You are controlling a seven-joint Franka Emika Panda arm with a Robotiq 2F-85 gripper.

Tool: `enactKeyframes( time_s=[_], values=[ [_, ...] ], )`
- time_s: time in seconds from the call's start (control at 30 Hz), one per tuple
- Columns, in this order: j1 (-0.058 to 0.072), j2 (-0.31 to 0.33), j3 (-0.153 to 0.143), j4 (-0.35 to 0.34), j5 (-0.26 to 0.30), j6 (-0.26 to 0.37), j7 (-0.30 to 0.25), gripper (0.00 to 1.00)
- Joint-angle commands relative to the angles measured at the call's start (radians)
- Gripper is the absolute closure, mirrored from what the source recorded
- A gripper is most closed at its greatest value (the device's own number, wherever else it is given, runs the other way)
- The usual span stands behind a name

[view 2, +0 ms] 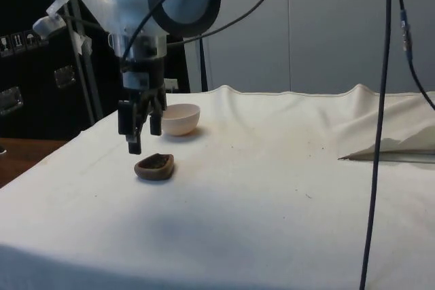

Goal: Pour the coffee beans from the cup into the bowl.

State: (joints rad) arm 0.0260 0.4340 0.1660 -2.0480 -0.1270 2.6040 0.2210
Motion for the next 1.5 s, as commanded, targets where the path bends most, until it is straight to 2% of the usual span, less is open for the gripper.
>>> enactKeyframes(
  time_s=[0.0,0.17,0.2,0.27,0.47,0.5,0.53,0.57,0.73,0.77,0.8,0.93,0.97,1.0,1.27,1.3,1.33,1.47],
  values=[
    [0.002,0.015,-0.002,0.005,-0.003,0.016,0.002,0.00],
    [0.004,0.062,-0.009,0.027,-0.007,0.040,0.000,0.00],
    [0.000,0.055,-0.004,0.023,-0.001,0.032,-0.005,0.00],
    [0.005,0.075,-0.010,0.036,-0.008,0.041,-0.001,0.00],
    [0.008,0.109,-0.015,0.063,-0.013,0.034,0.002,0.00],
    [0.000,0.107,-0.006,0.060,-0.004,0.033,-0.007,0.00],
    [0.009,0.118,-0.018,0.069,-0.017,0.032,0.004,0.00],
    [0.010,0.123,-0.019,0.072,-0.019,0.031,0.005,0.00],
    [0.012,0.141,-0.024,0.081,-0.033,0.029,0.014,0.00],
    [0.001,0.137,-0.010,0.077,-0.020,0.031,0.000,0.00],
    [0.012,0.143,-0.025,0.082,-0.035,0.030,0.015,0.00],
    [0.014,0.152,-0.028,0.086,-0.043,0.030,0.019,0.00],
    [0.001,0.151,-0.014,0.083,-0.034,0.031,0.006,0.00],
    [0.014,0.155,-0.029,0.088,-0.049,0.029,0.023,0.00],
    [0.013,0.168,-0.033,0.101,-0.060,0.028,0.024,0.00],
    [0.002,0.162,-0.021,0.093,-0.048,0.030,0.011,0.00],
    [0.013,0.171,-0.034,0.103,-0.060,0.029,0.024,0.00],
    [0.011,0.187,-0.033,0.112,-0.060,0.036,0.022,0.00]
  ],
)
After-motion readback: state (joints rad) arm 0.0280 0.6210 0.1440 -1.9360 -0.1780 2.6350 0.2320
